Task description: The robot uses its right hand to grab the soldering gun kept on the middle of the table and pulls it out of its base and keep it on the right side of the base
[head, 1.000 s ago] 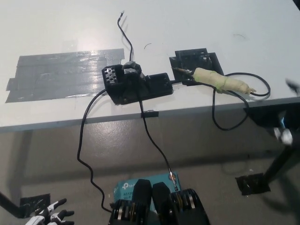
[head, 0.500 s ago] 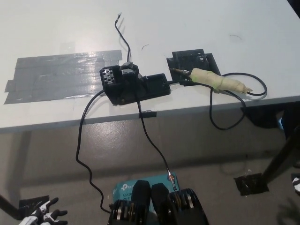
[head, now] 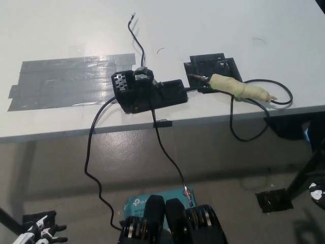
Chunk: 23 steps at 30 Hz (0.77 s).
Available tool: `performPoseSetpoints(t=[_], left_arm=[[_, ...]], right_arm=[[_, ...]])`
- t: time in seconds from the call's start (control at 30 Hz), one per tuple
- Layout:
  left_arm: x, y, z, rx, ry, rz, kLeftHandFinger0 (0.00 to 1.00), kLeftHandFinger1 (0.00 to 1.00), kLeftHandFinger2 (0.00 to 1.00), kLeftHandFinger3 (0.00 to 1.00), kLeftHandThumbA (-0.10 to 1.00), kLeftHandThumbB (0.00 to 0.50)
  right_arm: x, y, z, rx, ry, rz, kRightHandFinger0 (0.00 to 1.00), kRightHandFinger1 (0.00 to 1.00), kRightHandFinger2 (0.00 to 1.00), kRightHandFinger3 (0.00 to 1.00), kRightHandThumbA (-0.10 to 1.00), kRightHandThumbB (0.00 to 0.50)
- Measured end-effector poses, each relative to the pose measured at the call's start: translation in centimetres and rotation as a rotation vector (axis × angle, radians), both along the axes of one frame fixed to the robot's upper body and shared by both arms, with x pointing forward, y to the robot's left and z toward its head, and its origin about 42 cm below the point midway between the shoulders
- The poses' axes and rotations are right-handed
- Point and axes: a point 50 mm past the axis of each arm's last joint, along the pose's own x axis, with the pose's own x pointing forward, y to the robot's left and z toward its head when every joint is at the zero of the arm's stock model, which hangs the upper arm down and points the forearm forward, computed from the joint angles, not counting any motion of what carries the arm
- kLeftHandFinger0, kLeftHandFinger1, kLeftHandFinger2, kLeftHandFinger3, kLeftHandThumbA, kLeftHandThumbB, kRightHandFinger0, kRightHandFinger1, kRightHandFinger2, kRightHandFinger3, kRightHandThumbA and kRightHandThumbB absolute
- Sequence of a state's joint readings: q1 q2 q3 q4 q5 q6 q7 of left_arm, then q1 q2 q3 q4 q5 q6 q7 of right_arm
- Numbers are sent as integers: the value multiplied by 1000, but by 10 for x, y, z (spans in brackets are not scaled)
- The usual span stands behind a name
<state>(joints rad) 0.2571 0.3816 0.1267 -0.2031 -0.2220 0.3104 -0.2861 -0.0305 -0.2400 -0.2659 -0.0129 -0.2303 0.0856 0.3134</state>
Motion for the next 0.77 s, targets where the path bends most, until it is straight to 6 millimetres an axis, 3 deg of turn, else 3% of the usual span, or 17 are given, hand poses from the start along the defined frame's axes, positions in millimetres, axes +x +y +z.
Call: performPoseSetpoints(t=[0.07,0.2,0.3,0.47,0.77], left_arm=[[1,-1,0,-6,-5,11,461,506,537,818,646,184],[3,-4,-1,-16,-30,74,392,417,456,699,686,197],[4,-4,-1,-6,-39,107,394,425,473,695,677,170],[4,-3,0,14,-37,129,375,416,479,706,637,197],[4,-2,-1,23,-32,138,384,429,490,699,622,177]], right_arm=[[0,0,1,-4,-3,4,357,386,509,983,298,200],[1,1,1,-9,-7,9,340,371,485,949,297,208],[0,0,1,-12,-9,13,356,386,494,936,317,200],[0,-1,1,-18,-8,20,330,381,507,919,282,188],[0,0,1,-36,-3,36,283,327,498,882,304,202]])
